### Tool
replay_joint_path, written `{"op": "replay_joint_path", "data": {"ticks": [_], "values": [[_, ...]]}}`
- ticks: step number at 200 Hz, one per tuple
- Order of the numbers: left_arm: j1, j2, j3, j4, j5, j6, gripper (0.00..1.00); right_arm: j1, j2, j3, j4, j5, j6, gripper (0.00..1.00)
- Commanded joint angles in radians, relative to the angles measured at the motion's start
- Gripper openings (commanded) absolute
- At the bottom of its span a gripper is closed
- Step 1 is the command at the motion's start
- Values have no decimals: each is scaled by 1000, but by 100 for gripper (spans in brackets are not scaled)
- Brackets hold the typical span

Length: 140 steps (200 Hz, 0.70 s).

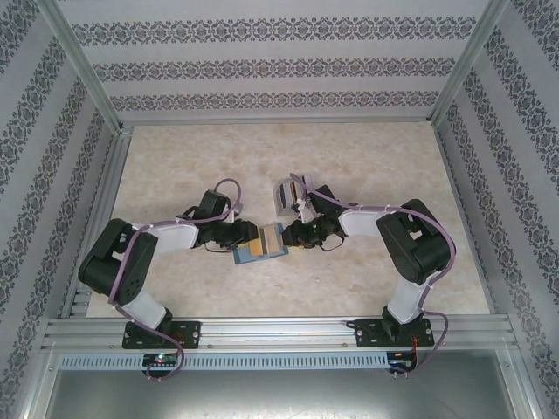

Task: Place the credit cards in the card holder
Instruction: Insert the credit card into the card slot.

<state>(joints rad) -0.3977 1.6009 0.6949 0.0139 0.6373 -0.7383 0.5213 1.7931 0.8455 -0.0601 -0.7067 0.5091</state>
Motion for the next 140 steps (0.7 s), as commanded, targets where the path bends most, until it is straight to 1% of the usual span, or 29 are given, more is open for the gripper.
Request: {"op": "replay_joint_path", "data": {"ticks": [1,18,30,67,140], "values": [[-7,-61,44,-224,-89,83,43,29,48,10,36,-14,-12,35],[-8,-77,68,-285,-112,105,47,31,51,13,38,-16,-11,35],[-7,-80,82,-313,-121,115,47,31,54,16,36,-17,-12,35],[-8,-74,81,-280,-98,91,41,31,59,17,35,-17,-13,35],[-22,-23,95,-247,-87,77,29,31,75,20,36,-23,-16,35]]}}
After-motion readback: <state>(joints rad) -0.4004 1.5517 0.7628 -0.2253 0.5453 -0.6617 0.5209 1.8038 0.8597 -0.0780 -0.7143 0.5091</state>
